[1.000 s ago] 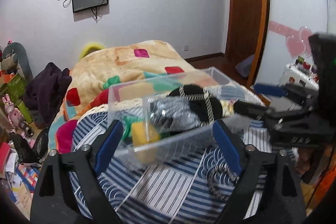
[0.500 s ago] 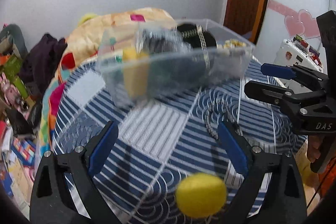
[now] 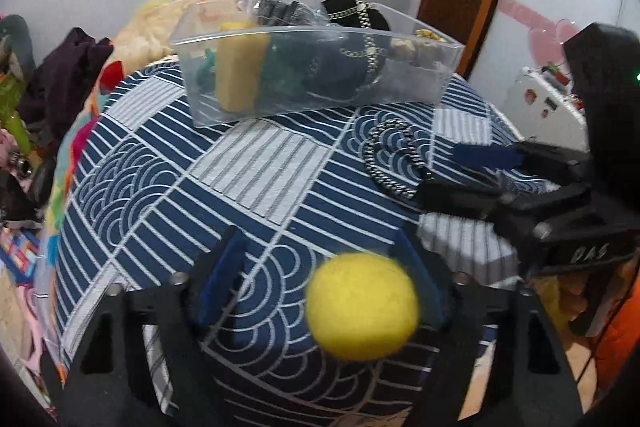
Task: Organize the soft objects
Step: 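Grasp yellow felt ball with left tool while right tool grasps braided cord, then drop felt ball into clear box with left tool while right tool drops cord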
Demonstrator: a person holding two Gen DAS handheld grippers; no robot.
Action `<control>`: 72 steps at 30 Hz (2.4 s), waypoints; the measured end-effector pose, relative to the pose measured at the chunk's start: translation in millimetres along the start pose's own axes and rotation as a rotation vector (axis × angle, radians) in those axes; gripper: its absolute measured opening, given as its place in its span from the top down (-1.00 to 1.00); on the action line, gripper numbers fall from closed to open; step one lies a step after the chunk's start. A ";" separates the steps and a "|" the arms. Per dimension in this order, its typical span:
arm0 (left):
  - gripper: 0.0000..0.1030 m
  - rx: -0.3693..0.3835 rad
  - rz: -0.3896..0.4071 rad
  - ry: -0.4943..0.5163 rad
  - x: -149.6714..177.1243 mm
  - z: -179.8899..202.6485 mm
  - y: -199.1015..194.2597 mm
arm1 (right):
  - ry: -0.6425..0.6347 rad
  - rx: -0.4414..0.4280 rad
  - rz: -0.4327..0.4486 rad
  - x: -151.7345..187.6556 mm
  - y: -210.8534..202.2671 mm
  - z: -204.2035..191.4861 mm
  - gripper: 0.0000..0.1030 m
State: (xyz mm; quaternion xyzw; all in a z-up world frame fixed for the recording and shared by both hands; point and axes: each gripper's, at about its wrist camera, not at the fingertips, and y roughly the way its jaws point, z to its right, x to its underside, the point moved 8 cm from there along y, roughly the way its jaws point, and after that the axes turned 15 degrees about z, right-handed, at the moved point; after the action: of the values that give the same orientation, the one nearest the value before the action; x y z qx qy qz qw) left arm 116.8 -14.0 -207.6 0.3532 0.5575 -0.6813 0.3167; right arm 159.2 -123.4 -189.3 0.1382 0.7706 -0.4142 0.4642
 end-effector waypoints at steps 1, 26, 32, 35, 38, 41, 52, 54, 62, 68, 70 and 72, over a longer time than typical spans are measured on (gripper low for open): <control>-0.25 0.005 0.002 0.007 0.0 2.4 -0.4 | 0.002 -0.013 -0.008 1.9 1.9 -2.6 -0.50; 0.26 -0.024 0.106 -0.003 -44.6 -12.3 -9.0 | -0.070 0.003 0.047 -10.1 -2.8 -6.8 0.66; 0.26 -0.028 0.191 -0.012 -79.8 -12.7 -11.4 | -0.081 0.013 0.108 -30.9 -11.0 -7.5 0.66; 0.26 -0.028 0.229 -0.019 -98.1 -13.0 -11.3 | -0.095 0.023 0.146 -44.9 -15.4 -6.6 0.66; 0.26 -0.028 0.271 -0.025 -116.3 -11.8 -10.4 | -0.111 0.033 0.194 -62.5 -21.9 -5.2 0.66; 0.26 -0.031 0.305 -0.027 -133.4 -11.3 -7.8 | -0.121 0.044 0.231 -75.2 -24.8 -4.7 0.66; 0.26 -0.052 0.315 -0.026 -171.0 -12.6 32.8 | -0.107 0.098 0.310 -109.3 -19.4 18.0 0.65; 0.26 -0.046 0.307 -0.036 -173.7 -10.6 43.7 | -0.098 0.117 0.307 -111.3 -14.3 25.3 0.65; 0.26 -0.032 0.260 -0.003 -168.7 3.8 95.0 | -0.054 0.155 0.238 -104.0 11.2 44.4 0.65; -0.06 -0.053 0.230 0.021 -159.8 3.1 114.5 | -0.030 0.160 0.173 -87.2 24.1 55.3 0.59; -0.18 -0.052 0.233 0.013 -157.1 1.2 112.8 | -0.033 0.169 0.168 -84.9 23.5 57.0 0.58; -0.30 -0.046 0.235 0.005 -155.0 0.4 109.2 | -0.041 0.176 0.169 -85.0 18.7 57.1 0.46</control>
State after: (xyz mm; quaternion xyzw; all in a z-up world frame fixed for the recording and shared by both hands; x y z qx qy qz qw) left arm 292.1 -27.9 -136.6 0.4104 0.5283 -0.6258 0.4010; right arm 249.9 -141.1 -141.2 0.2344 0.7070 -0.4426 0.4993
